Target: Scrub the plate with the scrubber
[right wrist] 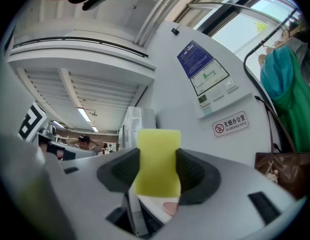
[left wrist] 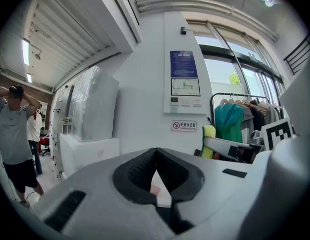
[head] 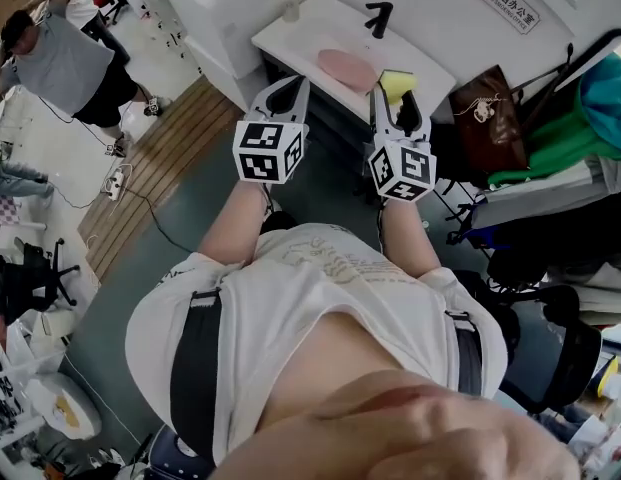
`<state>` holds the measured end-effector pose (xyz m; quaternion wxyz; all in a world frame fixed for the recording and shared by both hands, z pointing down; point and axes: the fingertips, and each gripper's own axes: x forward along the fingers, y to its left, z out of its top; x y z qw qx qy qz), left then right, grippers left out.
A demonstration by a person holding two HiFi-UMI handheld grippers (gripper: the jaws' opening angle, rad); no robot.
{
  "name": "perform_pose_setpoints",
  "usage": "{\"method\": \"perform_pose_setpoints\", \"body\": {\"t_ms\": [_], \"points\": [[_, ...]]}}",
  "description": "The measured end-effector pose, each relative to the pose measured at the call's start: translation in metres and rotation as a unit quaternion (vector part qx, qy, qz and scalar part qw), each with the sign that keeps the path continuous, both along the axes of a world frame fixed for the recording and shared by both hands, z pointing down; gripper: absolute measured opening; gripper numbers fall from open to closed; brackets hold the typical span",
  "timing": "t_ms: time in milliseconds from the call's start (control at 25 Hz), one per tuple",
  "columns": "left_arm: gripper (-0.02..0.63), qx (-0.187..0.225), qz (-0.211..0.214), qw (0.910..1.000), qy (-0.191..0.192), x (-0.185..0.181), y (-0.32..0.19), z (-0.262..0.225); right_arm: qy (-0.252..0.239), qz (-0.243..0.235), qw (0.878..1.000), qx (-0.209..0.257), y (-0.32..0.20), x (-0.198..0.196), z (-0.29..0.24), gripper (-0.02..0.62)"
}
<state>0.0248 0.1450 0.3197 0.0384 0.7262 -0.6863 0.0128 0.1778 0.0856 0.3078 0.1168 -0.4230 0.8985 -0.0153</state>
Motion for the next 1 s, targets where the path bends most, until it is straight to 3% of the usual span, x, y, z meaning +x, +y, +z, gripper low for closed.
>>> {"method": "perform_pose_setpoints", "body": {"t_ms": [320, 1000], "points": [[0.023, -0.010, 0.003, 0.9999, 0.004, -0.011, -0.031, 0.015, 0.001, 0.008, 1.000, 0.008, -0.025, -0.009, 0.008, 0.232], [0.023, -0.021, 0.014, 0.9996, 0.007, -0.077, -0.132, 0.021, 0.016, 0.016, 1.000, 0.002, -0.113, -0.071, 0.014, 0.232]]}}
